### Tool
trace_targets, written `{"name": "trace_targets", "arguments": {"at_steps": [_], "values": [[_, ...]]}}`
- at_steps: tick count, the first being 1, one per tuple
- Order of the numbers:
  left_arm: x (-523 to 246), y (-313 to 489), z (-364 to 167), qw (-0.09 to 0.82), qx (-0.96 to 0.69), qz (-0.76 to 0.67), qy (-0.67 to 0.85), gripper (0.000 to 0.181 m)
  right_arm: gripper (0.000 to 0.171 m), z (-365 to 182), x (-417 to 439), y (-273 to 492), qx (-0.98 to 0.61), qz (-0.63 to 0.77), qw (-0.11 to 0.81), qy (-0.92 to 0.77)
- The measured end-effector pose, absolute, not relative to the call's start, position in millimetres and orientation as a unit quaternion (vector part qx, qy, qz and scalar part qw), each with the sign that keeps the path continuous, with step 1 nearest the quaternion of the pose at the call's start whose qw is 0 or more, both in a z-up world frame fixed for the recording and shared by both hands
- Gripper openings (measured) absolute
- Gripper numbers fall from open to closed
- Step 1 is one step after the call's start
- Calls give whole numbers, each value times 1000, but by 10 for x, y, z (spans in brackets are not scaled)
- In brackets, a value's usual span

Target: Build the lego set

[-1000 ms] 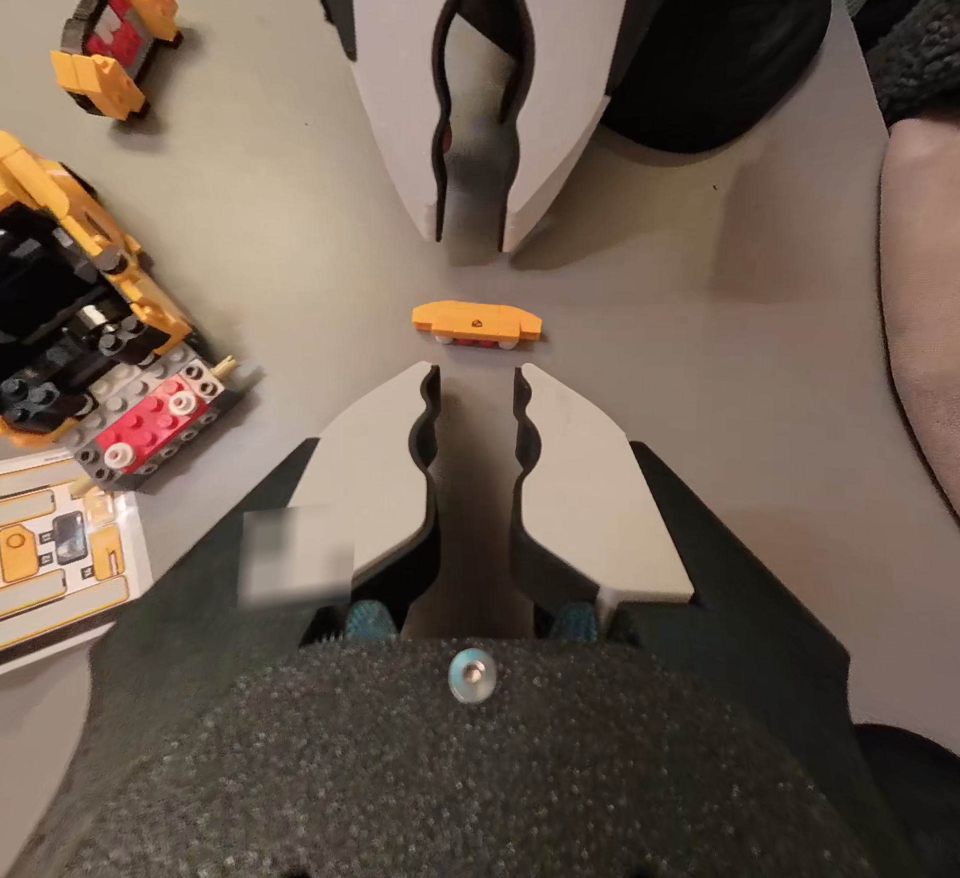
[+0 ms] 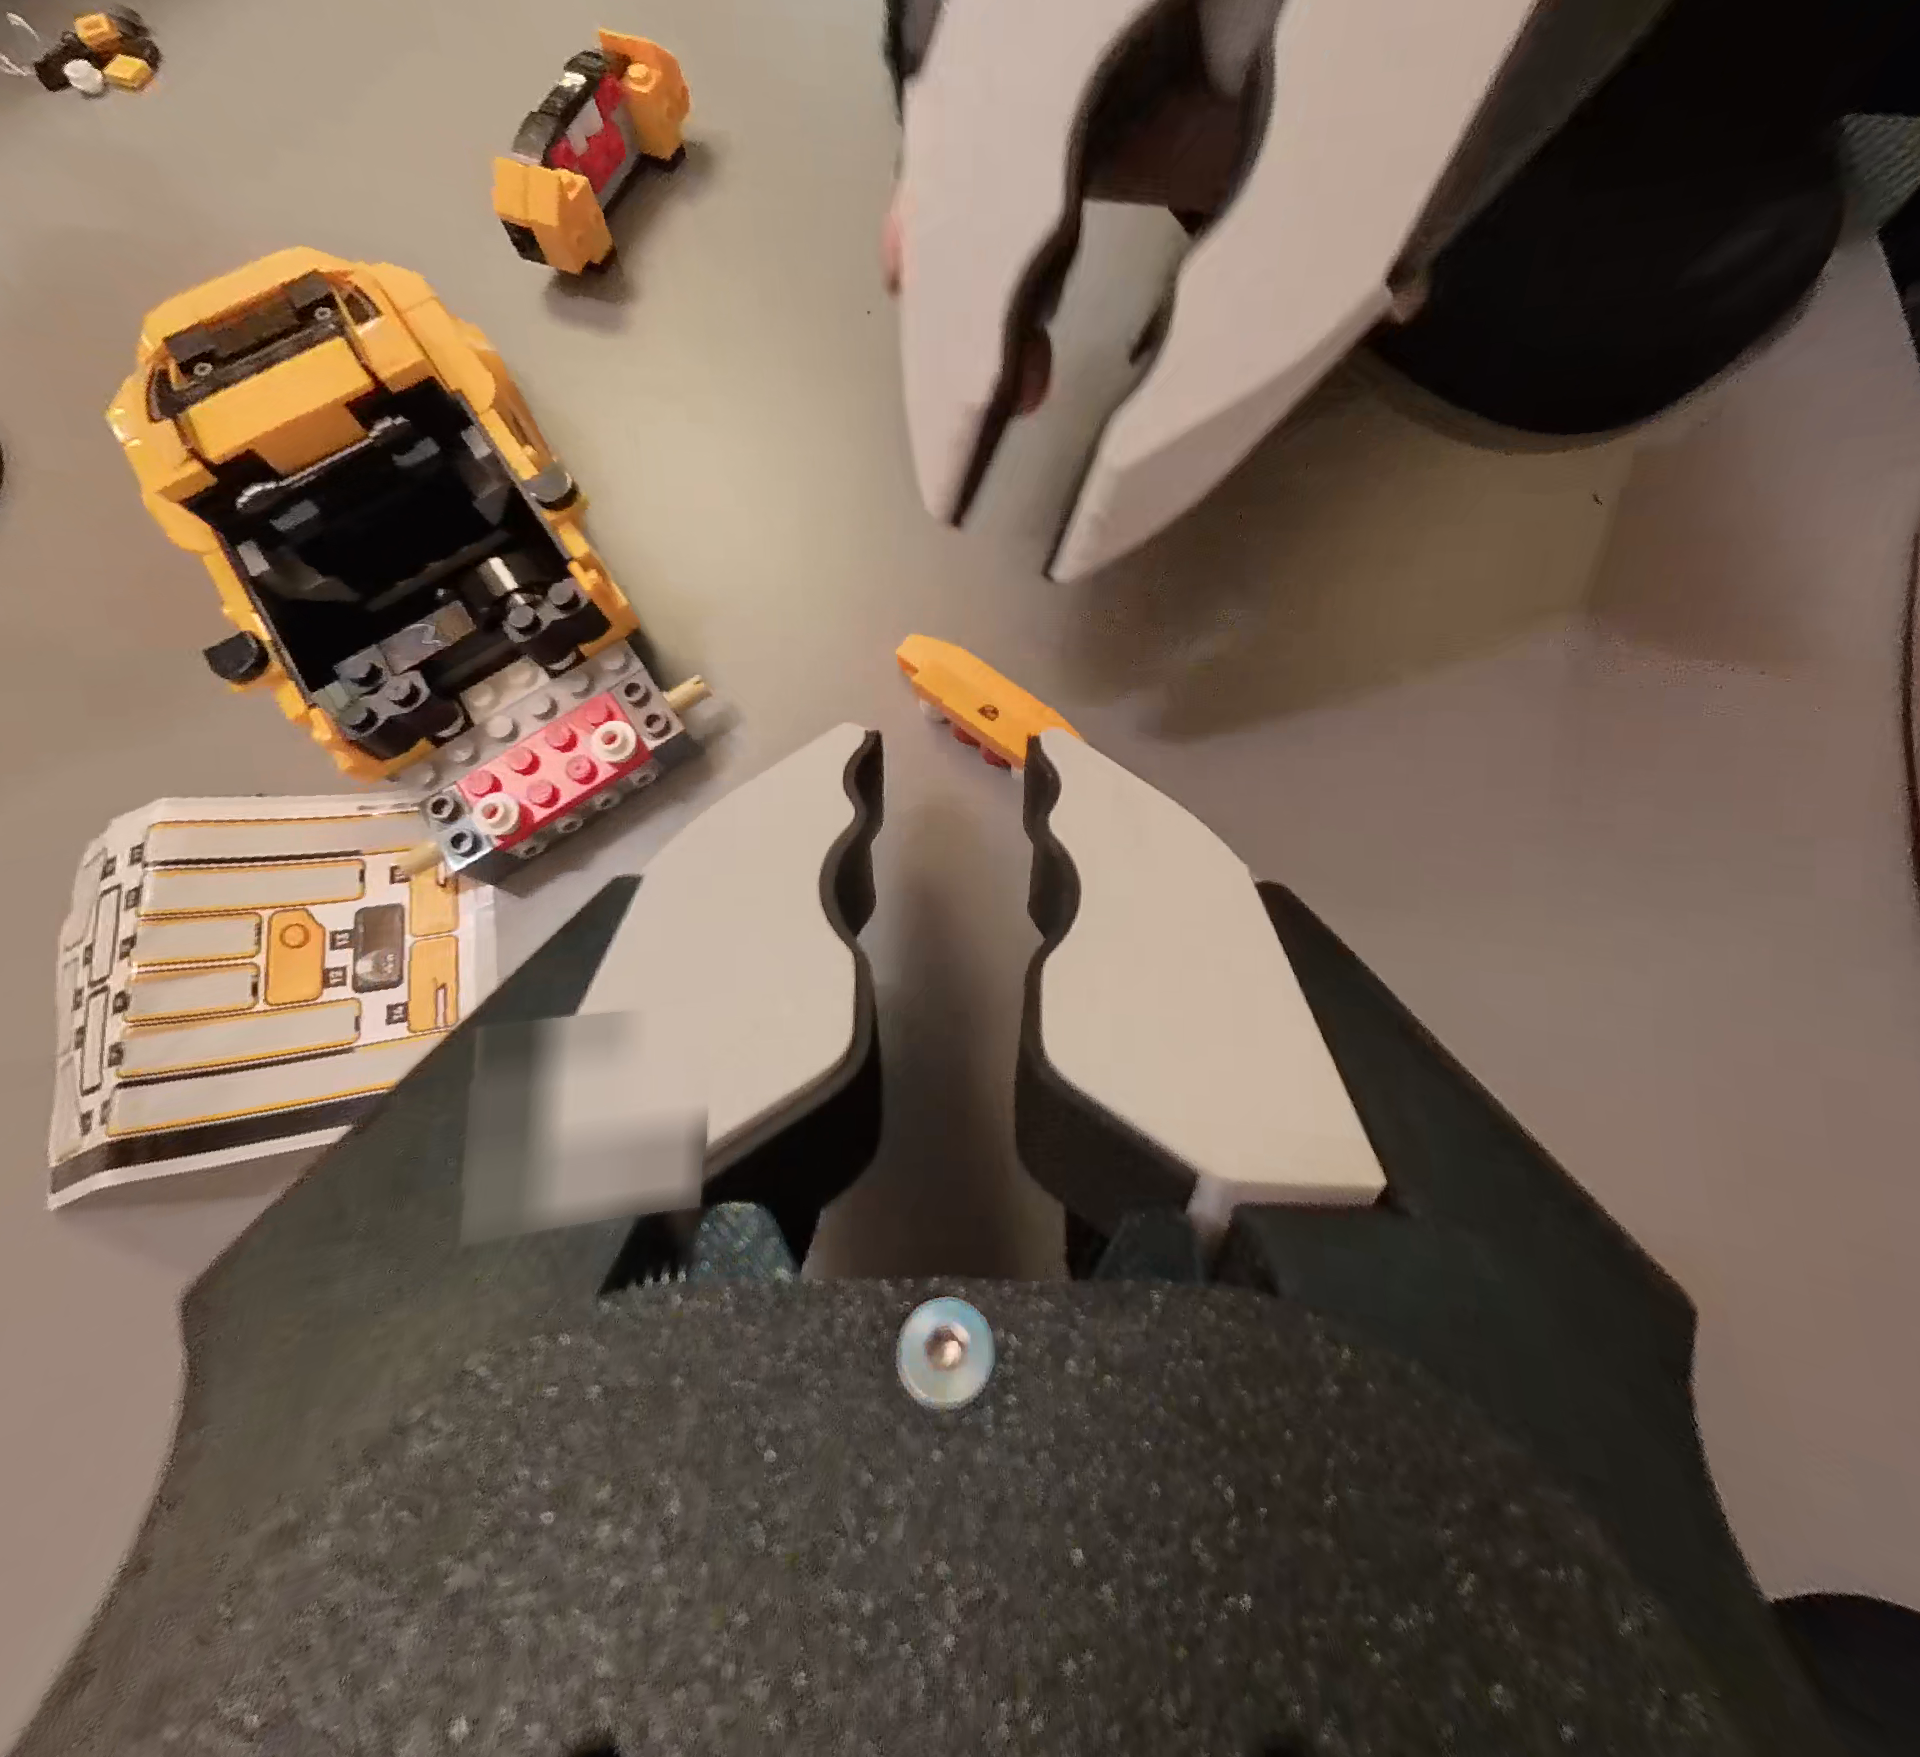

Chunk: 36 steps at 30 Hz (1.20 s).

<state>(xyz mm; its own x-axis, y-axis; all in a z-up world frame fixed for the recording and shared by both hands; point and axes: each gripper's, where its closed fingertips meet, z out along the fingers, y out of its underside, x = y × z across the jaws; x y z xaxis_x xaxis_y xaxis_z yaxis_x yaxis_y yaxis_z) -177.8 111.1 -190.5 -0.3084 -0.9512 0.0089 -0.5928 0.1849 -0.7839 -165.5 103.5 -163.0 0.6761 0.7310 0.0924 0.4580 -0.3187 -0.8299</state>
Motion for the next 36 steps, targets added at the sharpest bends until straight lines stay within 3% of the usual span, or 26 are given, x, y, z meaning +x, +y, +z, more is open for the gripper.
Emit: {"name": "trace_targets", "arguments": {"at_steps": [5, 14, 22, 36], "values": [[-1787, 1080, -1962, 246, -526, -346, 737, 26, 33, -1630, -1559, 1079, -807, 133, 450, -359], [-1893, 895, -2035, 197, -497, -350, 770, 9, 27, -1813, -1566, 923, -816, 144, 391, -401], [-1879, 755, -2086, 184, -482, -351, 782, 19, 27, -1965, -1656, 822, -814, 171, 314, -458], [-1858, 718, -2052, 188, -475, -362, 779, 22, 27, -2009, -1749, 926, -796, 196, 287, -496]]}}
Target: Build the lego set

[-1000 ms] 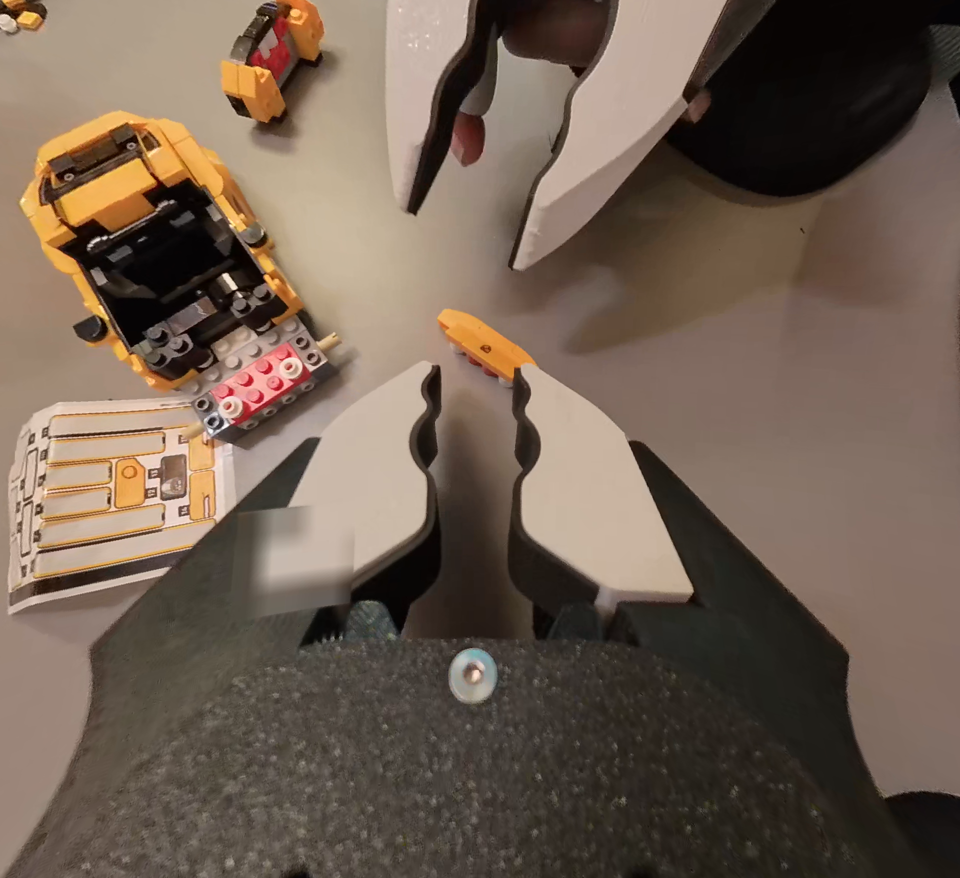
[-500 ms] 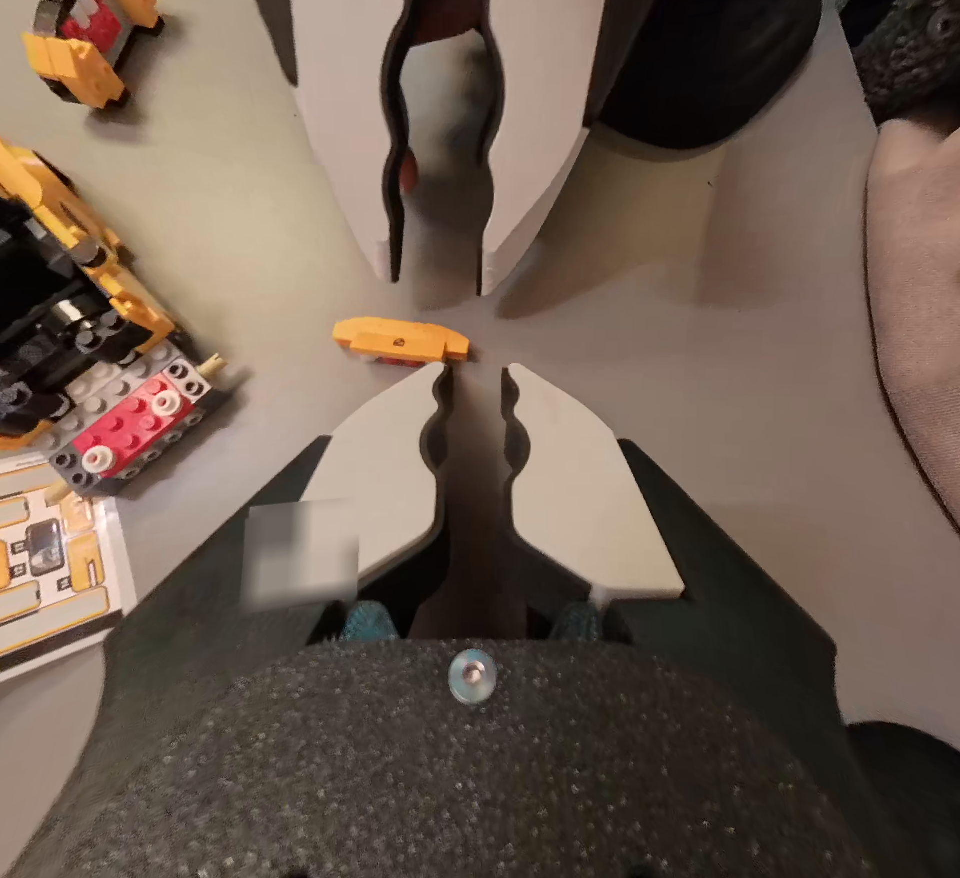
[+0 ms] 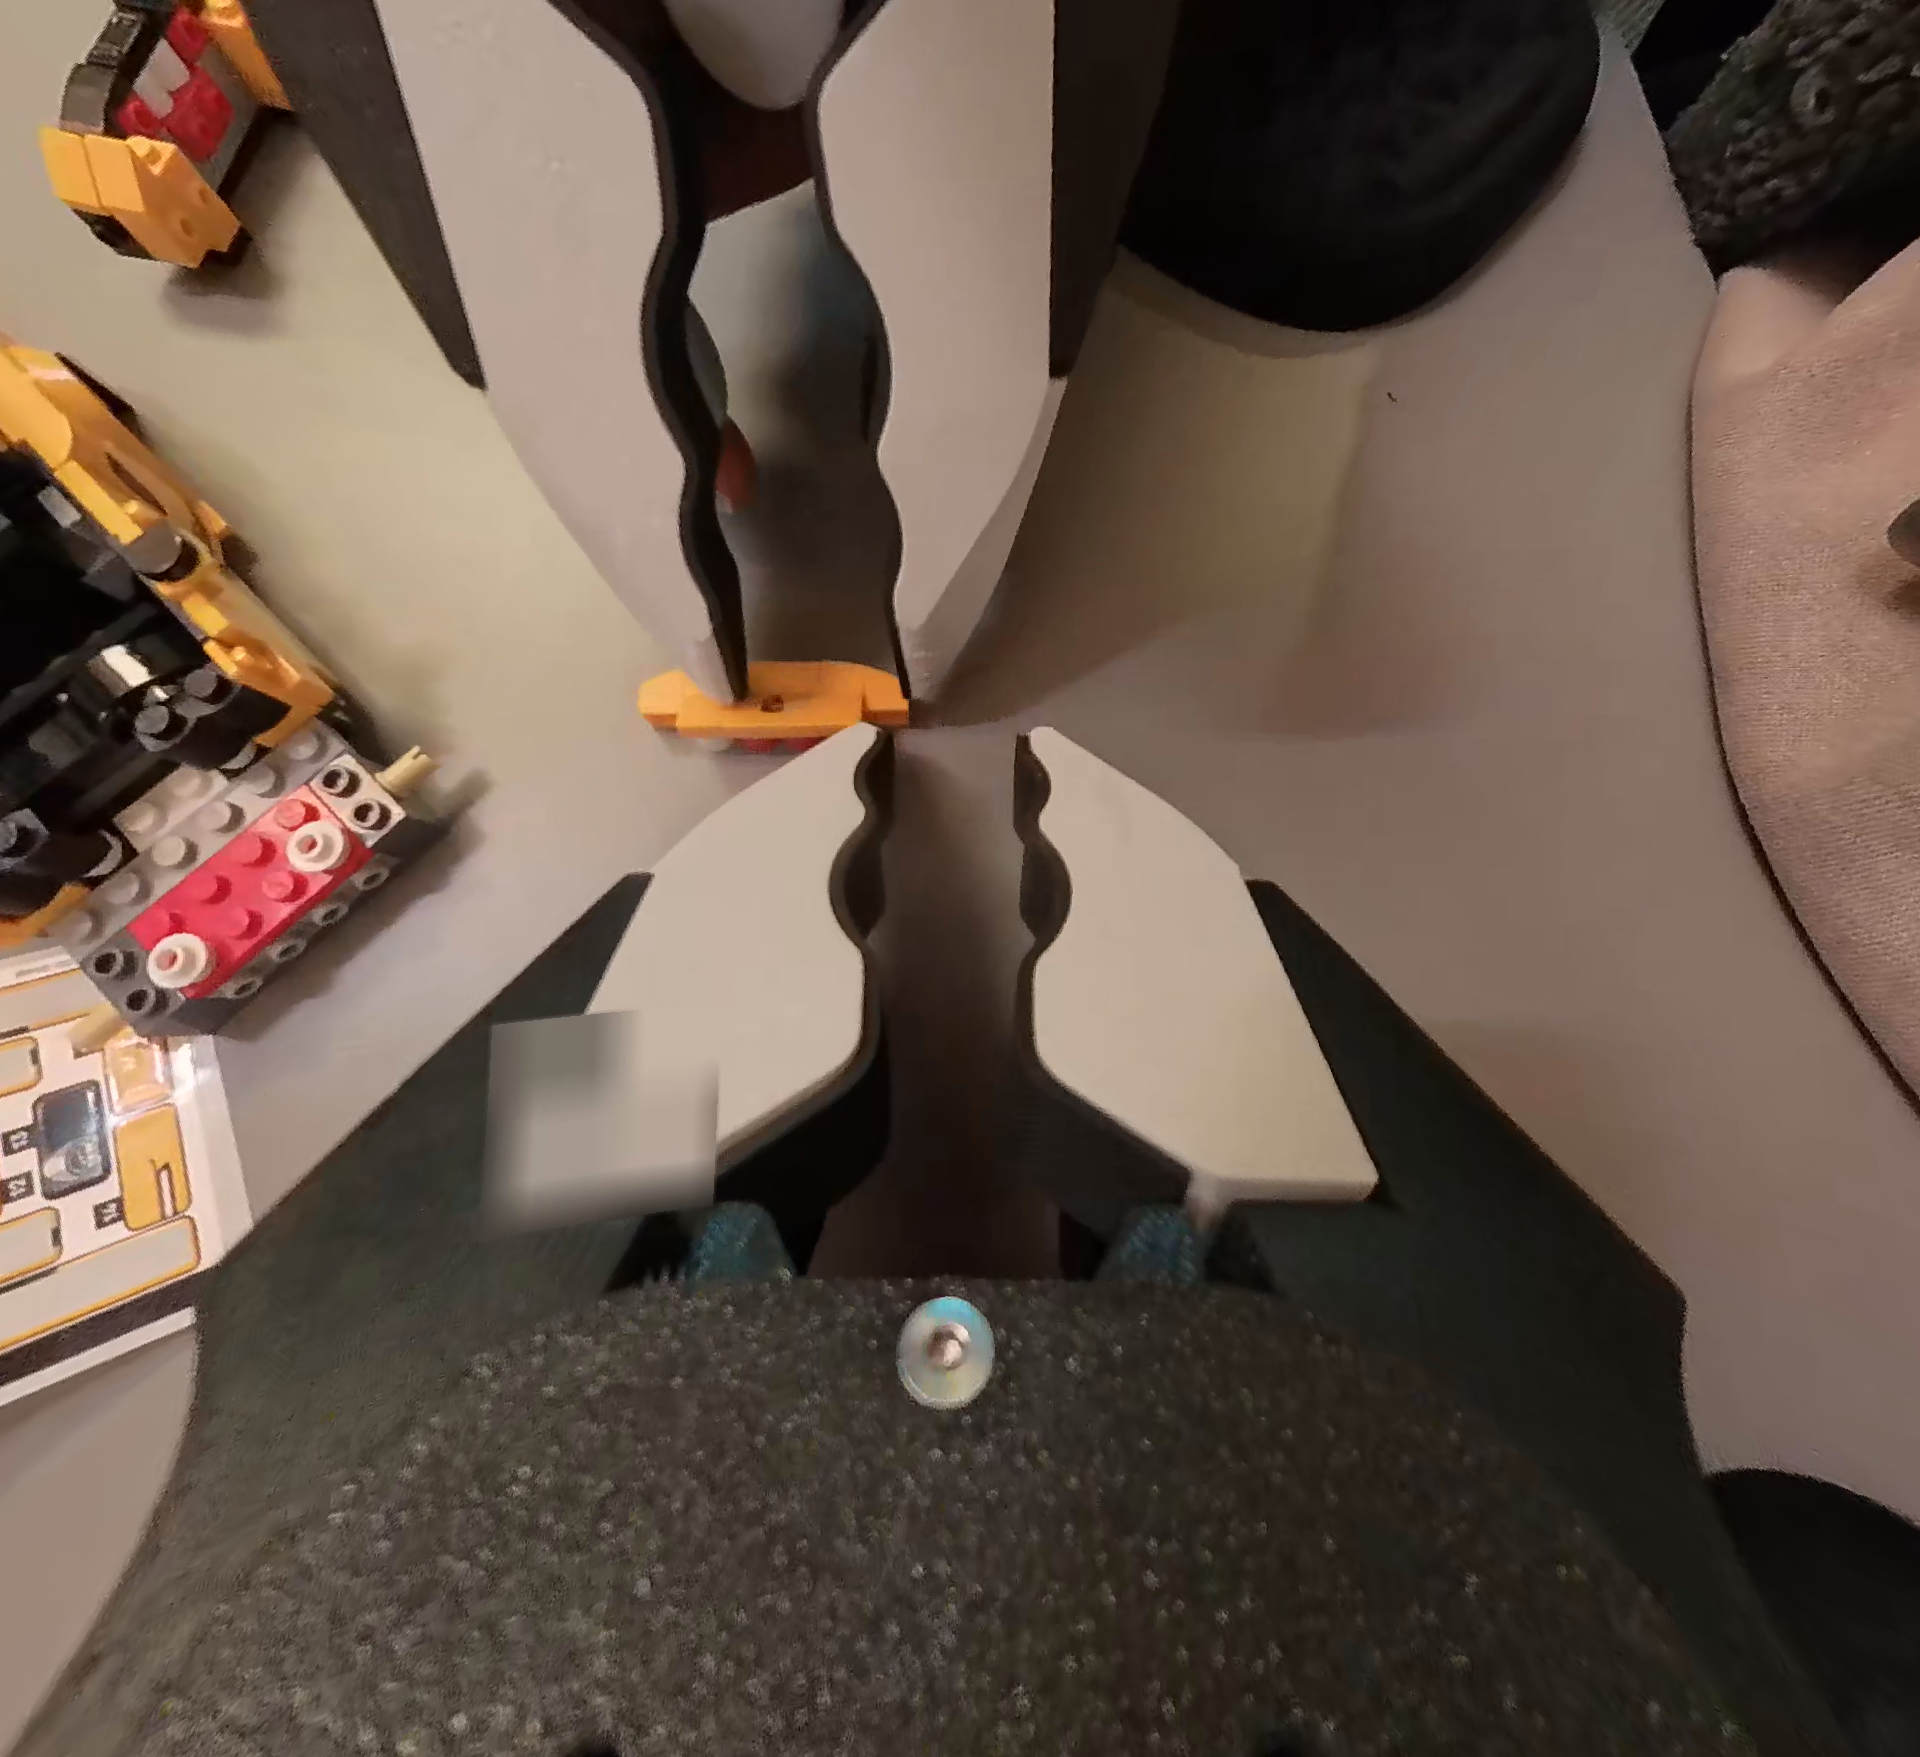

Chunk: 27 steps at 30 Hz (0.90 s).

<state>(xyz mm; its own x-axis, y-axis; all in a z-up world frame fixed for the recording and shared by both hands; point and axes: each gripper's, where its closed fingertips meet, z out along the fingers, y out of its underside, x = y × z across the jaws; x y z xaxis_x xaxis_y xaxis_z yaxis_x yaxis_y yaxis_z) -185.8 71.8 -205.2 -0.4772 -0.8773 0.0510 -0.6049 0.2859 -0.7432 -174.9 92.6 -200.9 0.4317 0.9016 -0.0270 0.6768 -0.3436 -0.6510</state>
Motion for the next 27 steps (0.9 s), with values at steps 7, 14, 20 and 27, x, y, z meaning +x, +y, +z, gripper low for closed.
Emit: {"name": "trace_targets", "arguments": {"at_steps": [7, 14, 20, 27], "values": [[-1859, 746, -2032, 192, -479, -363, 776, 22, 27, -1951, -1697, 948, -797, 194, 301, -486], [-1838, 795, -2037, 199, -490, -359, 769, 25, 26, -2023, -1630, 883, -804, 183, 277, -494], [-1822, 810, -2053, 202, -493, -356, 767, 29, 26, -2060, -1694, 874, -802, 177, 273, -502], [-1799, 922, -2037, 217, -509, -351, 755, 32, 23, -2054, -1707, 877, -803, 172, 275, -500]]}}
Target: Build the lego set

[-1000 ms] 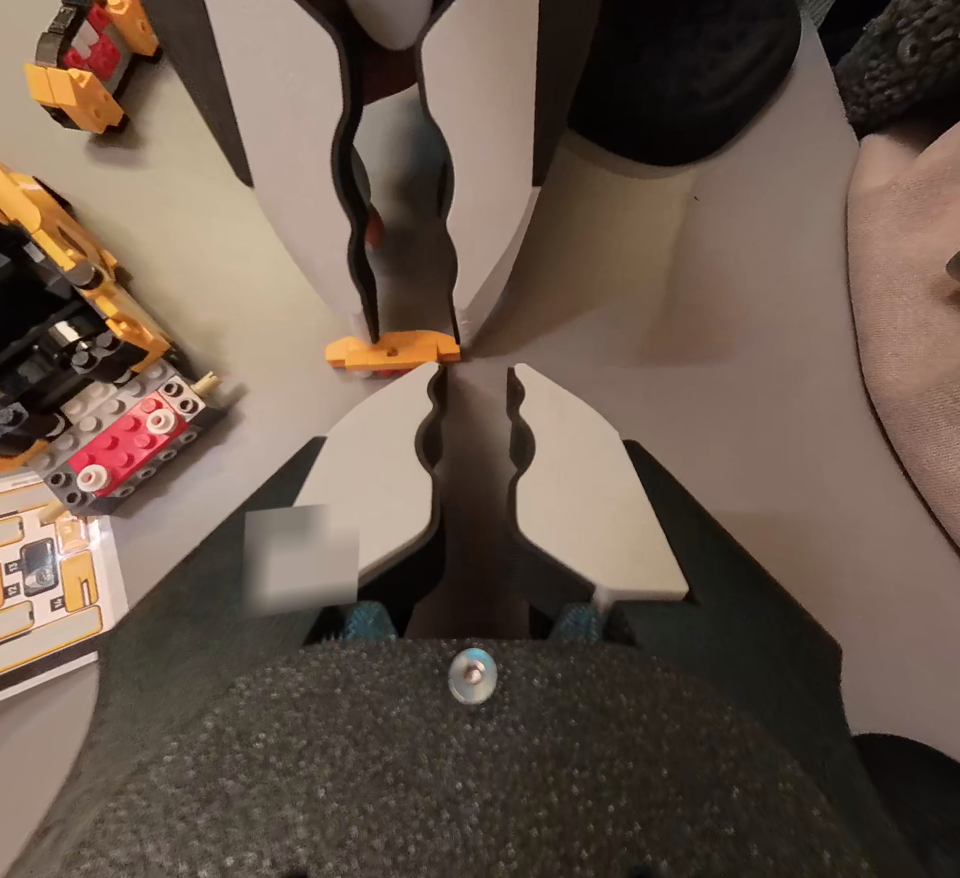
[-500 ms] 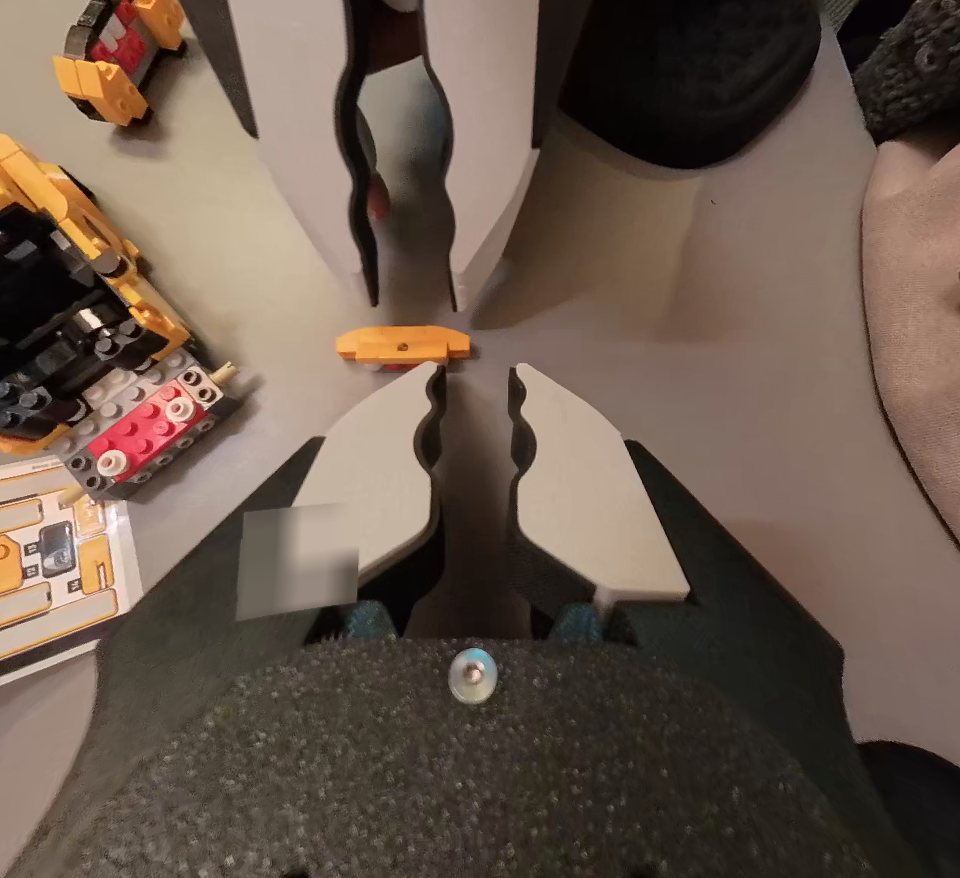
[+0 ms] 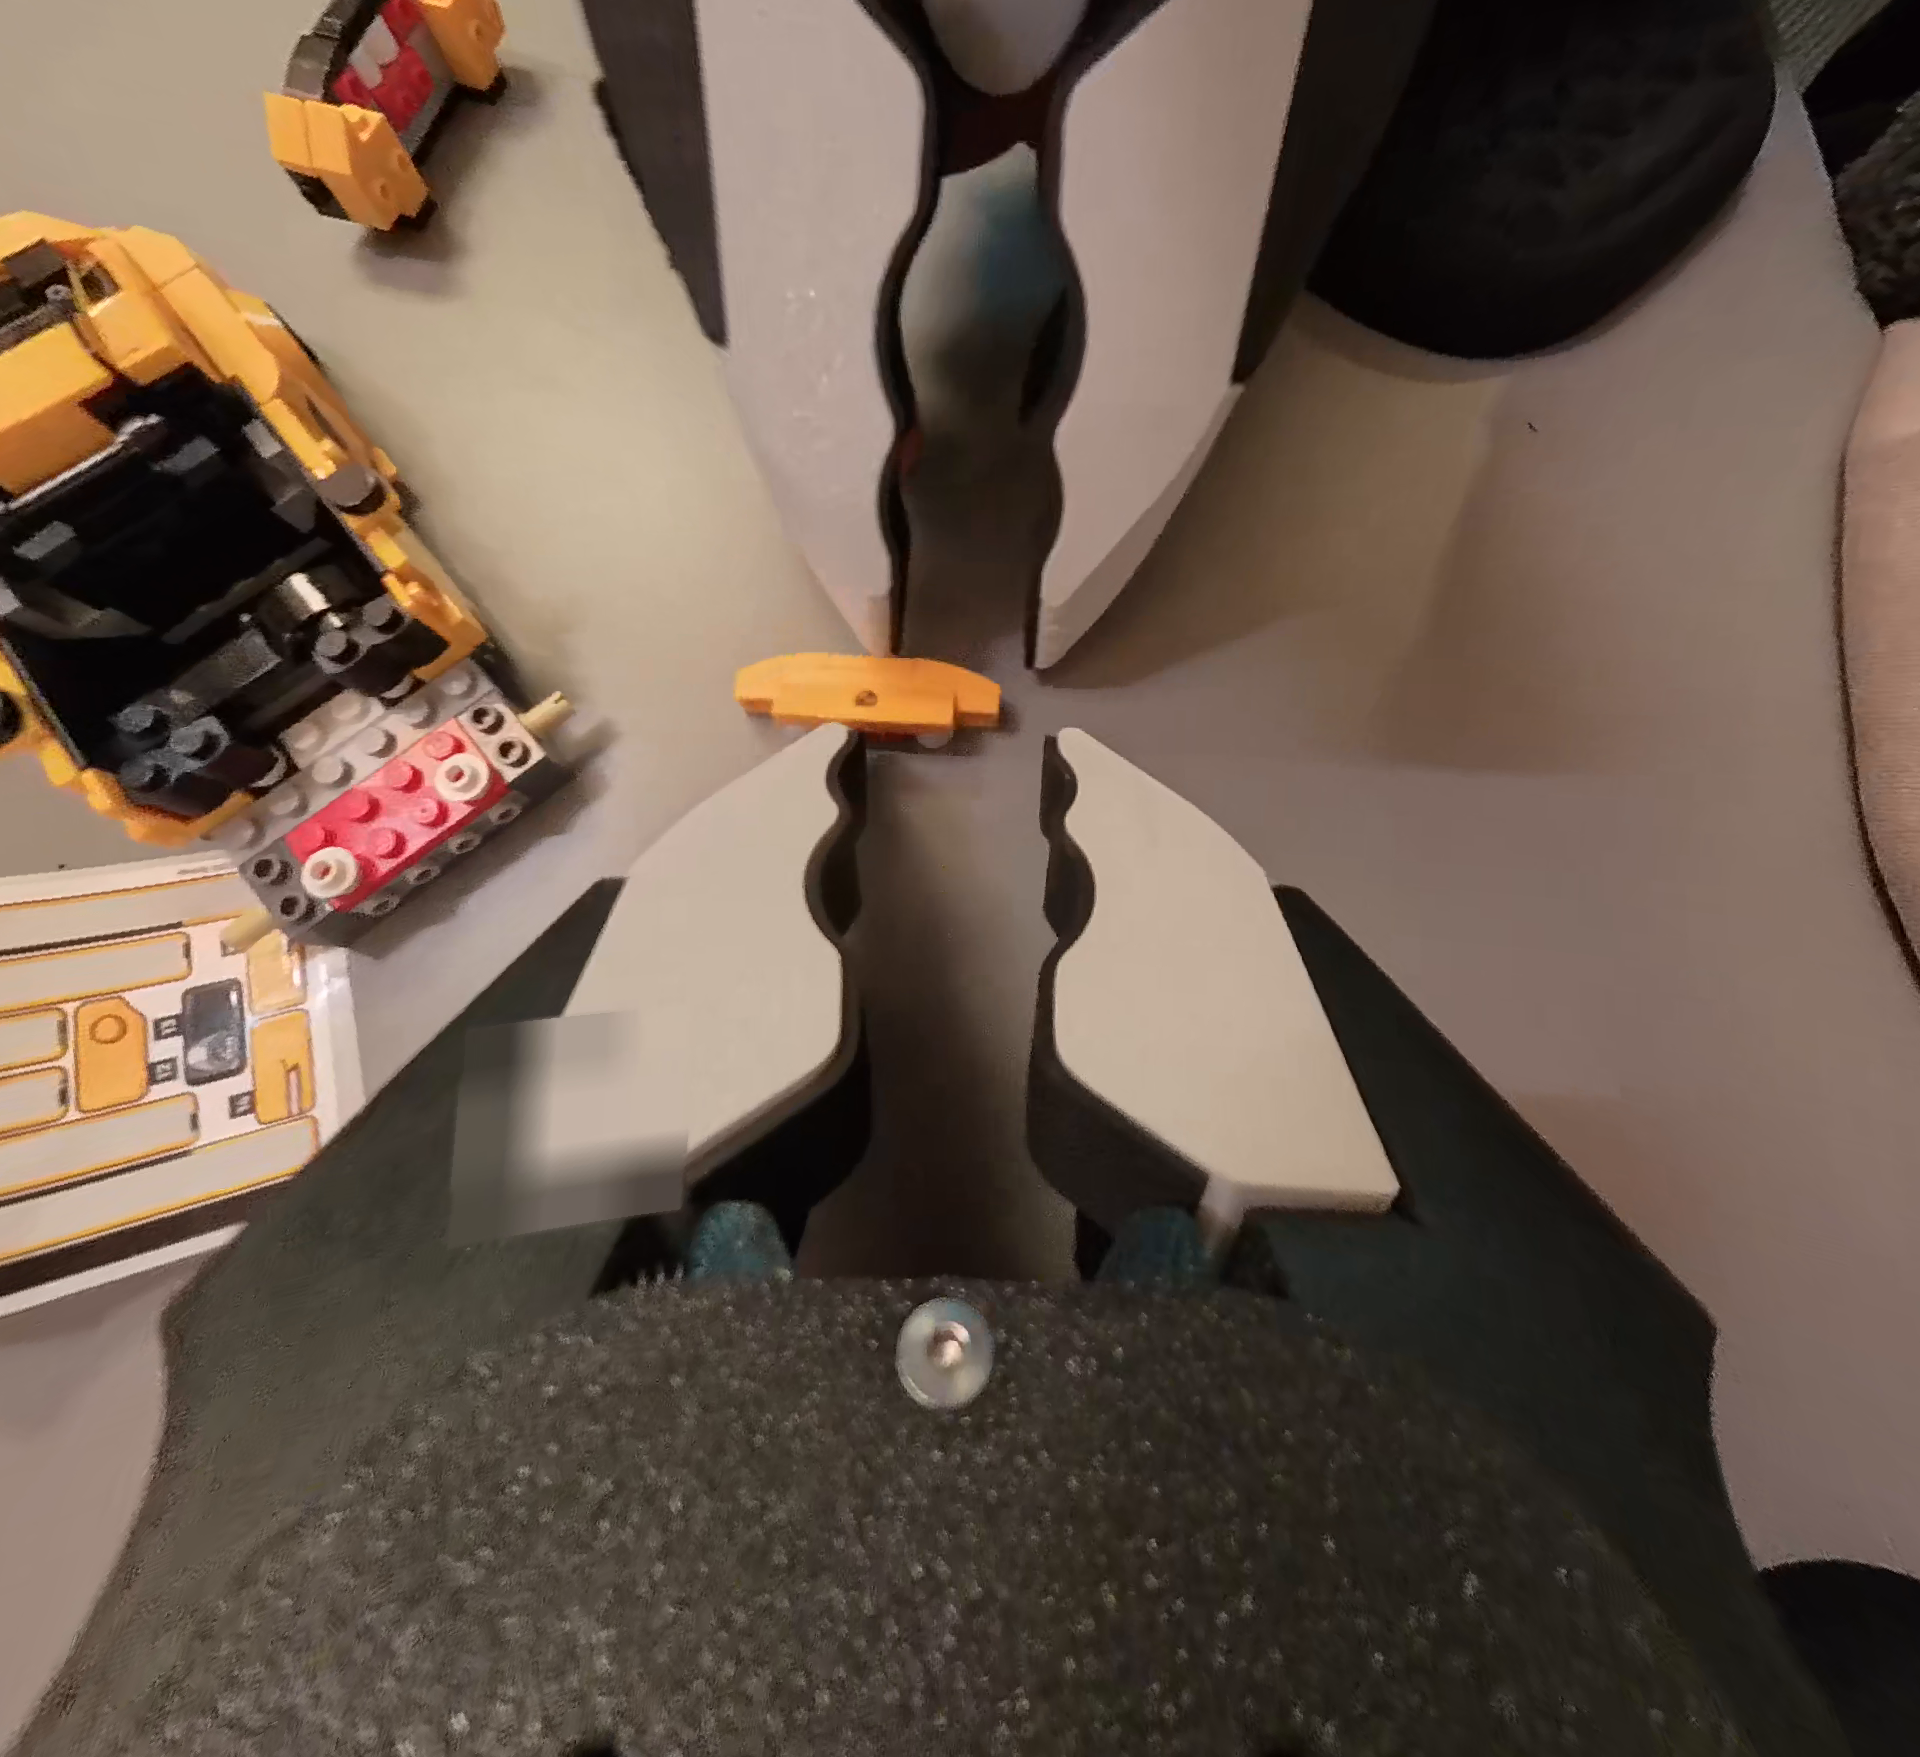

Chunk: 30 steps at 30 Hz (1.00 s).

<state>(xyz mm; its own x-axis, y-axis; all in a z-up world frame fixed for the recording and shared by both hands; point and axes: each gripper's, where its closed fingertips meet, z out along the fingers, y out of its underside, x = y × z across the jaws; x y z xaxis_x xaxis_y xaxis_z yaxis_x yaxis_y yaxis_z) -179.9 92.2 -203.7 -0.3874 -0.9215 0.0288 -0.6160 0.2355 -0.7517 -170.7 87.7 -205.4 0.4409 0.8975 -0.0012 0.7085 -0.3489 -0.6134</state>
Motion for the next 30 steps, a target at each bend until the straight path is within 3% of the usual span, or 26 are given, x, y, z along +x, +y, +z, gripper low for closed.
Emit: {"name": "trace_targets", "arguments": {"at_steps": [14, 23, 30], "values": [[-1781, 1085, -1973, 251, -516, -341, 744, 37, 23, -2004, -1855, 816, -786, 199, 291, -508], [-2153, 2243, -1785, 349, -666, -268, 603, 15, 20, -1524, -1523, 1199, -780, 179, 443, -404], [-2184, 2479, -1913, 271, -754, -351, 485, 35, 19, -1470, -1433, 1296, -774, 179, 478, -373]]}}
